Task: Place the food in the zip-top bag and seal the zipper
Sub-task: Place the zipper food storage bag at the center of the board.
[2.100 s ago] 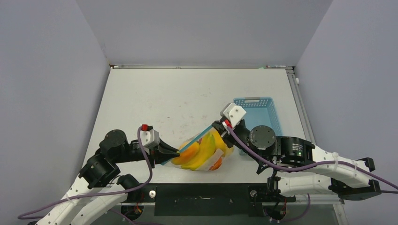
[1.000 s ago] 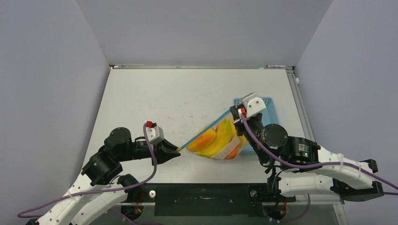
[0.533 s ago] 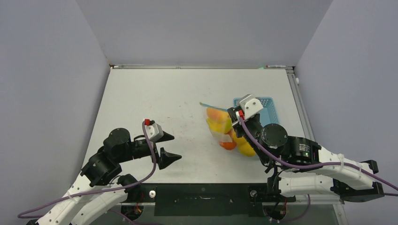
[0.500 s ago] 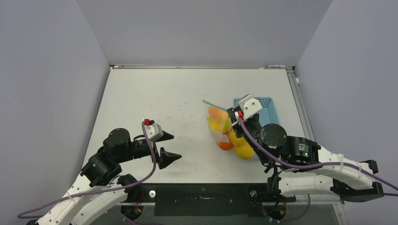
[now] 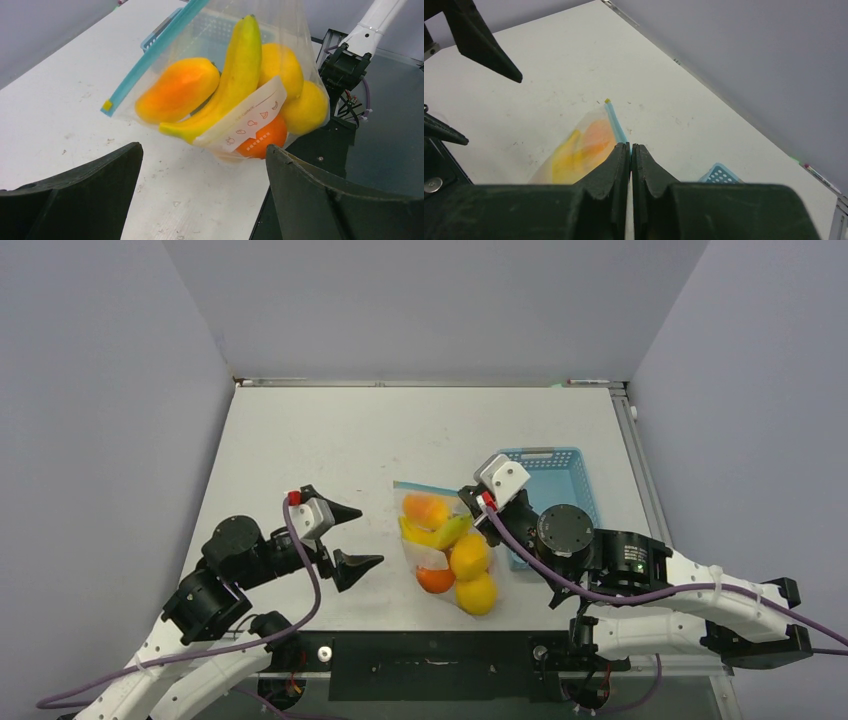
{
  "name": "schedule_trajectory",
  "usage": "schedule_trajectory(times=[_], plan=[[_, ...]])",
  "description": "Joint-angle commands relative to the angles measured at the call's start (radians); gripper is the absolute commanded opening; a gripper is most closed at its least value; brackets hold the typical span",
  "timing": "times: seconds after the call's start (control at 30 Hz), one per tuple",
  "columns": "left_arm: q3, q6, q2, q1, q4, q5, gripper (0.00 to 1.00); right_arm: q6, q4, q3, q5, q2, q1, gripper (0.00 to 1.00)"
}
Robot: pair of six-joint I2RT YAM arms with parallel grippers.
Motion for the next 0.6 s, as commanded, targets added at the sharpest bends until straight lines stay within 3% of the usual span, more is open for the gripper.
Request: schedule_trajectory(times=[0.0,0.23,0.3,0.57], plan=[[0.04,0.017,-0.015,-0.001,0.063,0.006,0.91,0.012,0.05,0.026,-0.101,-0.002,-0.004,0.05],[0.014,-0.011,0.009,-0.001,0.138,0.121,0.93,0.024,0.07,0.024,-0.198,0.016,-0.004,0.05],[0.012,-0.016,0.022,0.0,0.151,0.159,0.99,0.025,0.067,0.031,-0.233,0.02,-0.005,0.05],[0.01,0.0,0.023,-0.001,0.204,0.227,0.96,0.028,0.052,0.037,-0.385,0.023,-0.005,0.05]])
